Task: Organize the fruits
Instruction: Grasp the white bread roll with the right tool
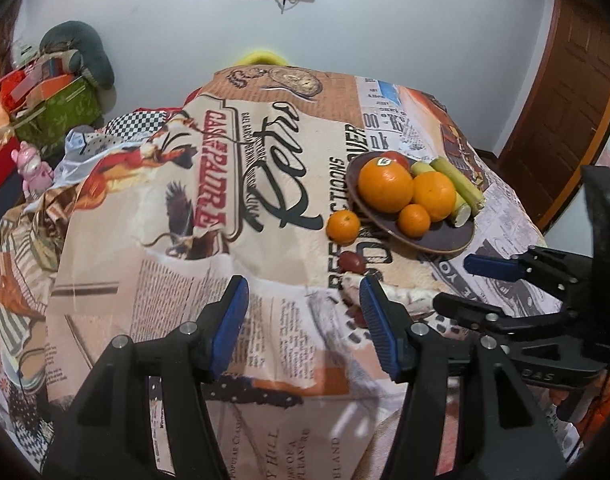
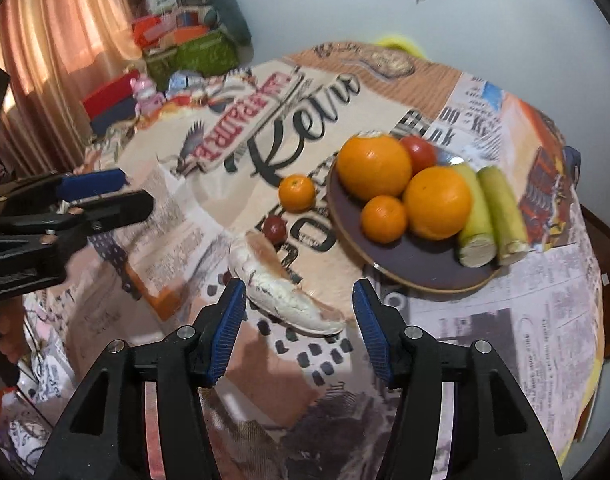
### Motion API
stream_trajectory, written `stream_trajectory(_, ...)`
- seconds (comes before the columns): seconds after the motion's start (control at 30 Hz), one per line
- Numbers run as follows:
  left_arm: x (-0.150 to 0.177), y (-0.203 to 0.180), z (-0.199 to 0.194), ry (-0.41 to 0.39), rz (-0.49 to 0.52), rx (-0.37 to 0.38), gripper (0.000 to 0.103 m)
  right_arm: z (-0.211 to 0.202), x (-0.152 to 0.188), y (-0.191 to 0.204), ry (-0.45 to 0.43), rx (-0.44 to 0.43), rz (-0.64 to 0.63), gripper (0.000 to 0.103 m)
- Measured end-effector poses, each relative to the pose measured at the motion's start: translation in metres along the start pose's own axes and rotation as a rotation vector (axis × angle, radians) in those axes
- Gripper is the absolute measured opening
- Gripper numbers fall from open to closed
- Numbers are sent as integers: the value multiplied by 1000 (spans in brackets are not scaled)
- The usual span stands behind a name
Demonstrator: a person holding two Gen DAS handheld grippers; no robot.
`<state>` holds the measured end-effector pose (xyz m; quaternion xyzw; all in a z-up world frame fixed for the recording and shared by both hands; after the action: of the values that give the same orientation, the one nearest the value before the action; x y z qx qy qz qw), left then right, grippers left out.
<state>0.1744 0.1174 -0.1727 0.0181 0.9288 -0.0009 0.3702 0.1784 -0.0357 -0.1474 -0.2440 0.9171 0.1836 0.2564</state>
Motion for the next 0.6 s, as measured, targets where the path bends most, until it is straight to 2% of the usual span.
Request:
stream_trajectory(0.13, 9, 6, 7, 9, -16, 9, 57, 16, 3, 5, 45, -5, -16, 52)
stream_trajectory(0.23, 14, 8, 11, 2, -21, 5, 57, 26, 4, 10, 51, 33, -48, 52)
stream_trajectory(0.4, 17, 7, 18, 12, -14, 11, 57, 34, 3, 15, 60, 19, -80, 51)
stream_trajectory(0.53, 18, 3, 25, 29, -7, 23, 57, 40, 3, 19, 76, -10, -95, 38)
stream_trajectory(0.6, 18, 0, 28, 33, 3, 23, 57, 39, 3, 19, 71, -10, -94, 36)
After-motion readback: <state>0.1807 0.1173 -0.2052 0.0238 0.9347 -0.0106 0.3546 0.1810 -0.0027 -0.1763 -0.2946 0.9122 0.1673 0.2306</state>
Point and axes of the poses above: each gripper's, at about its wrist camera, not at the fingertips, and z roughly the way its jaws point, y to its left, x to its underside, the point moved 2 cm from there along z, roughly the way its jaws point, and after that the axes turned 11 degrees about z, right-handed, at the moved point
